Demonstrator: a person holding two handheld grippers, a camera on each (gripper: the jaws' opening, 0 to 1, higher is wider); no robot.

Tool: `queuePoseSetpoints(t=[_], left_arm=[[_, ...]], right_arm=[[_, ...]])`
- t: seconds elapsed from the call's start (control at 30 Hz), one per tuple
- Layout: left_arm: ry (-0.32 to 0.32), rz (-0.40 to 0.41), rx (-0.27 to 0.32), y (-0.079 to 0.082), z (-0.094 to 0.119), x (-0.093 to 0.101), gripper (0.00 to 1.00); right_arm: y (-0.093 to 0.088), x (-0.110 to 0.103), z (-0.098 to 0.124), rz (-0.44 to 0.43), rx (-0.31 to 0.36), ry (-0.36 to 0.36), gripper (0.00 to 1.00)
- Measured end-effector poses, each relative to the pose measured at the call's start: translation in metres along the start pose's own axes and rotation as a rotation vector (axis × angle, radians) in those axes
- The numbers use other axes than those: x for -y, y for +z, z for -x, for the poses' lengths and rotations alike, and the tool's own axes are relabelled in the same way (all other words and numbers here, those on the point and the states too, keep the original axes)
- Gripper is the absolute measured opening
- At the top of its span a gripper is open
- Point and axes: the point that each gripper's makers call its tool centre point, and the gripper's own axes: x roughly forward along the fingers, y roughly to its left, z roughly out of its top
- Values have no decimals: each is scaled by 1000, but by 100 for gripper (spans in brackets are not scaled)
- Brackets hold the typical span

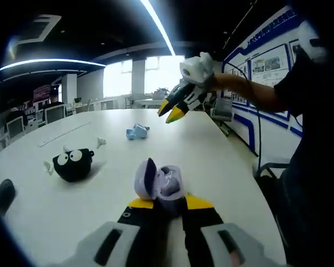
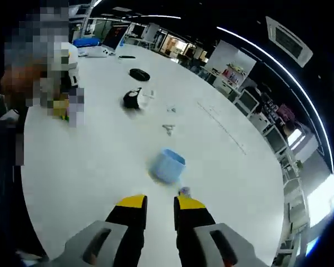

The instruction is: Pick up the earbuds from the table and place the earbuds into the earbud case

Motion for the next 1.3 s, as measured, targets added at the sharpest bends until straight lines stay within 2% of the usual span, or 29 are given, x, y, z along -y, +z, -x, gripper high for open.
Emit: queuePoseSetpoints(t=[0.23, 0.43, 0.6, 0.73, 0.83, 1.0, 1.3], left_arm=[[0, 1, 0, 0, 0, 0, 19], [-2, 1, 0, 0, 0, 0, 19], [-1, 2, 1, 0, 0, 0, 19], [-1, 3, 1, 0, 0, 0, 19], [-1, 4, 2, 0, 0, 0, 19], [-1, 3, 2, -1, 0, 0, 19], [-2, 7, 3, -1, -1, 0, 19]], right_arm=[[1, 23, -16, 42, -68, 44, 20], [-9, 26, -31, 84, -224, 185, 20], [-10, 29, -41, 128, -323, 245, 19], [-7, 28, -46, 133, -349, 276, 19], [-9, 28, -50, 154, -398, 299, 18], [-14, 32, -52, 170, -443, 306, 16], [-16, 30, -52, 164, -461, 329, 14]])
